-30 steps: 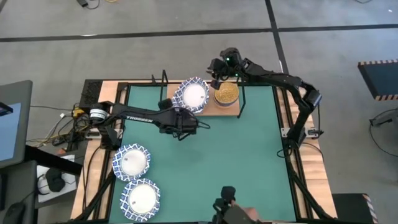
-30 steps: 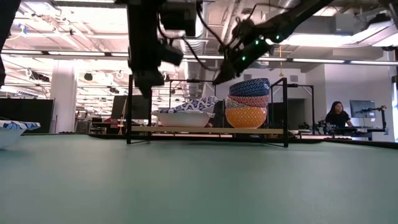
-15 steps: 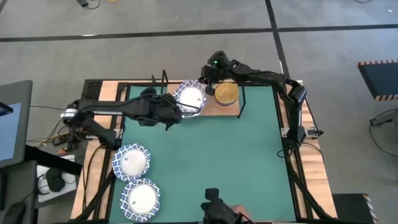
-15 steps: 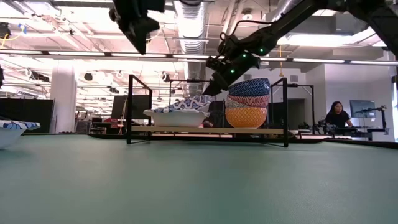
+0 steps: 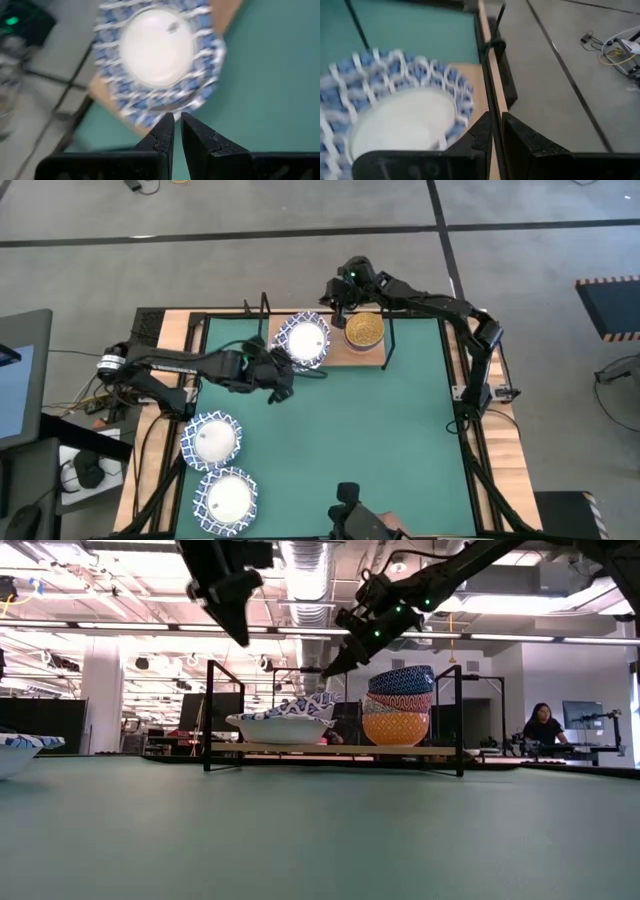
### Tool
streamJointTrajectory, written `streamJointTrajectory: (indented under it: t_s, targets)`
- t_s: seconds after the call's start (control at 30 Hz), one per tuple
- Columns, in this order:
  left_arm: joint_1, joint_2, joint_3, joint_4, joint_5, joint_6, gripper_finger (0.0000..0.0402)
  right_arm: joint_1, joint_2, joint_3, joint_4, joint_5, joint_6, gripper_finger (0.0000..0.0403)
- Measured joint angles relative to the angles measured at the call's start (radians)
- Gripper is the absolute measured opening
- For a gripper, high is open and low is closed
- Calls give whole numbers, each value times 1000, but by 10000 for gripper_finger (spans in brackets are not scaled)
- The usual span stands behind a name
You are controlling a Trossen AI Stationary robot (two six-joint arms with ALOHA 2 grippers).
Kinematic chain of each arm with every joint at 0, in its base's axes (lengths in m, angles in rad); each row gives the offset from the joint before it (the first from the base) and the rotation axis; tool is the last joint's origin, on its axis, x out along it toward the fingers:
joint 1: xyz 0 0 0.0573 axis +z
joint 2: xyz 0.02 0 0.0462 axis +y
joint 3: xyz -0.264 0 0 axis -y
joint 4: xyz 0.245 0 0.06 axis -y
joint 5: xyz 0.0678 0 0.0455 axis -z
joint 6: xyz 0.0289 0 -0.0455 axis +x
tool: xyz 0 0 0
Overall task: Place and stack bowls onto a shelf
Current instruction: Stack the white patterned bowl on top of the white patterned bowl on the shelf
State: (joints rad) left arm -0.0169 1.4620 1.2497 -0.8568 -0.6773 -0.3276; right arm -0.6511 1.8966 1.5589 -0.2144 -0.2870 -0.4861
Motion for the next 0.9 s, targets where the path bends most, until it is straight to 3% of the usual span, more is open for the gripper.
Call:
streamJointTrajectory:
  t_s: [0.17, 0.33, 0.5, 0.9]
  targets:
    - [35, 2, -133, 208, 20, 16, 14, -22, -6, 0, 19, -69, 167, 90]
    - [70, 2, -219, 361, 112, 57, 13, -26, -6, 0, -41, -93, 159, 160]
    - [97, 13, -247, 383, 140, 58, 13, -6, -3, 0, -44, -106, 126, 221]
    - [103, 13, -274, 419, 216, 73, 13, 44, 57, 0, -41, 7, 147, 202]
